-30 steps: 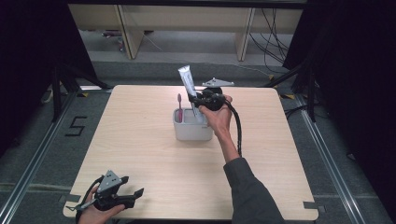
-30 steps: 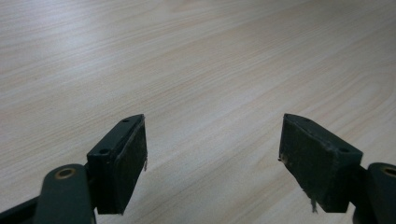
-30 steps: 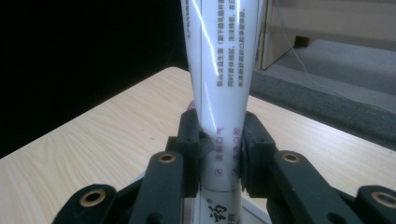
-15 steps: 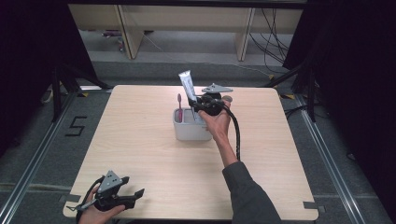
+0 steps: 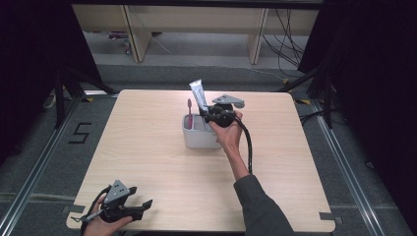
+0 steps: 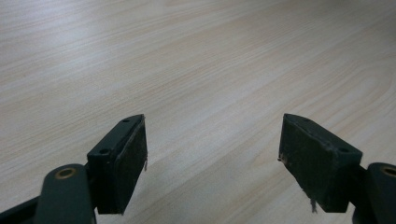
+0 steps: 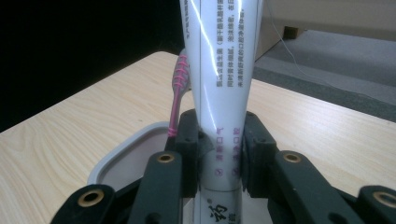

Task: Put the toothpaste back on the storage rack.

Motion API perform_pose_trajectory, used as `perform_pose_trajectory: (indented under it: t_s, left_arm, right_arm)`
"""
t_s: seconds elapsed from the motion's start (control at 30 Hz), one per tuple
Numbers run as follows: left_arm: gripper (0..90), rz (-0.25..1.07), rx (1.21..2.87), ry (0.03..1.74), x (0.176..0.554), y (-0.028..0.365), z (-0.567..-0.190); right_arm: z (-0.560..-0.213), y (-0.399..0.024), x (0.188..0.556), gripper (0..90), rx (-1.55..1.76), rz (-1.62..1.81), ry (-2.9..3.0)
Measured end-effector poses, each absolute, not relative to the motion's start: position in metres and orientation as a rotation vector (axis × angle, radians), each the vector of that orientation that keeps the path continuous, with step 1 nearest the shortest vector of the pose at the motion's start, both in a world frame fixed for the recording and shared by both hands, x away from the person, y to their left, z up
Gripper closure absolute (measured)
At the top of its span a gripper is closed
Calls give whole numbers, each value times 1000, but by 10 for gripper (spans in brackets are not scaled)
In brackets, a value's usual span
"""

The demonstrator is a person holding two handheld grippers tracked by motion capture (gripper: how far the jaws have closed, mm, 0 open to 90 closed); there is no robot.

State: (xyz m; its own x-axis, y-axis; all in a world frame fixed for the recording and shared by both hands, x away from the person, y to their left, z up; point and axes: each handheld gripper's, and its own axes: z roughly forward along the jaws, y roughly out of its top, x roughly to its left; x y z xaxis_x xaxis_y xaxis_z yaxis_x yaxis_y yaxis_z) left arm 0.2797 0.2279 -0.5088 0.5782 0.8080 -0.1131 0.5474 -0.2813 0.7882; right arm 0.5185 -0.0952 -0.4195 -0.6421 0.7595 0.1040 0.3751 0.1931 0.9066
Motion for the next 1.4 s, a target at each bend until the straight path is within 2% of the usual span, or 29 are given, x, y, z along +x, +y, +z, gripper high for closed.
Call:
perform_pose_trajectory:
  t_s: [0.53,0.77,0.8,1.0,1.13,1.23,1.4]
  left_arm:
    - [231,380,1962,1082,280,226,-510]
    - [231,378,2011,1063,280,228,-510]
    - [231,376,1970,1079,279,225,-511]
    - [231,378,2000,1066,279,229,-509]
    - [230,368,1978,1083,279,227,-510]
    - [230,374,2020,1074,280,229,-510]
    - [229,364,1992,1087,280,227,-511]
  right_arm:
    - [-439,-96,518,721,1091,1409,2123]
    - [-440,-94,517,712,1081,1371,2162]
    - [-439,-94,516,707,1080,1357,2172]
    - [-434,-96,513,617,1044,1294,2195]
    - [-431,-101,510,668,1005,1295,2173]
    - [-425,-105,508,559,1005,1287,2152]
    - [-420,-115,503,485,1041,1309,2149]
